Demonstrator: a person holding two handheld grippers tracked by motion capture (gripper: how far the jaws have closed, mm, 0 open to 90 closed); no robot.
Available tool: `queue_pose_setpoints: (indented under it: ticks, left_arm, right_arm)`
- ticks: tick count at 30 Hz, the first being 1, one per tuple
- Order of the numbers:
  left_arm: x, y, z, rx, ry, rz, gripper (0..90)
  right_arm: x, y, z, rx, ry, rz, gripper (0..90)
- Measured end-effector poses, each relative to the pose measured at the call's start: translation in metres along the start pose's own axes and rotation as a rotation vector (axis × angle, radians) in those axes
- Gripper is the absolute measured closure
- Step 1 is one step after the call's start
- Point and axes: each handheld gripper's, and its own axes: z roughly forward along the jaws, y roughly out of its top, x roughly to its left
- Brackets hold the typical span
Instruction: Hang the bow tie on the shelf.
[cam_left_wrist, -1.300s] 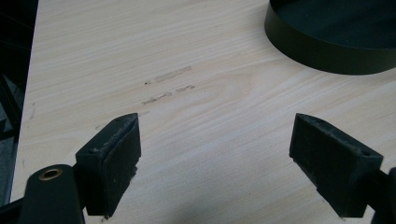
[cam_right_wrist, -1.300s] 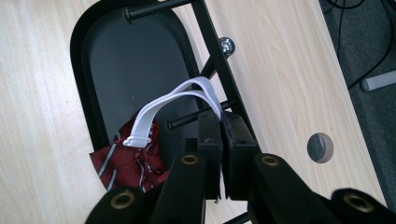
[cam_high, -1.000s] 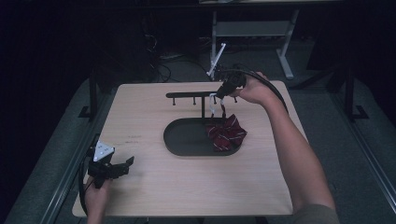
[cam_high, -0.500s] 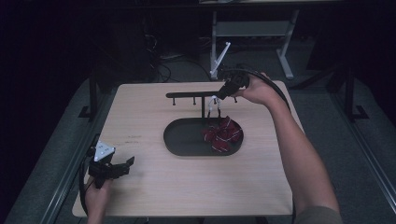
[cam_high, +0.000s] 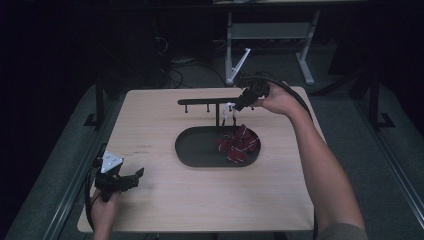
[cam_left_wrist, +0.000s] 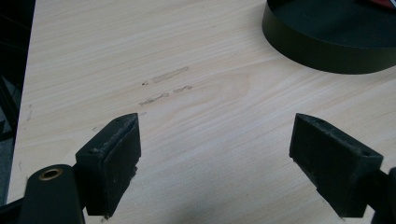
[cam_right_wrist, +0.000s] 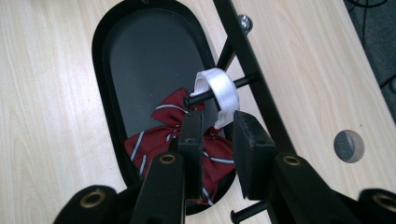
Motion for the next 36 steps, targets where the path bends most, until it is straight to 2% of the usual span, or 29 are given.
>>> queue_pose_setpoints:
  ticks: [4, 7, 17, 20, 36]
  left_arm:
    - [0.0, -0.001, 0.0, 0.009, -0.005, 0.003, 16.3]
    - [-0.001, 0.0, 0.0, 0.002, -0.006, 0.006, 16.3]
    - [-0.001, 0.0, 0.0, 0.013, -0.01, 0.019, 16.3]
    - [-0.002, 0.0, 0.0, 0.013, -0.01, 0.019, 16.3]
    - [-0.002, 0.0, -0.001, 0.006, -0.007, 0.021, 16.3]
  right_arm:
    - [0.0, -0.003, 0.002, 0.008, 0.009, 0.006, 69.8]
    - [0.002, -0.004, 0.002, -0.013, 0.01, -0.004, 69.5]
    - [0.004, -0.011, 0.006, -0.02, 0.021, 0.007, 66.1]
    - [0.005, -0.011, 0.007, -0.005, 0.022, 0.006, 65.0]
    - [0.012, -0.021, 0.01, -0.009, 0.039, 0.01, 60.9]
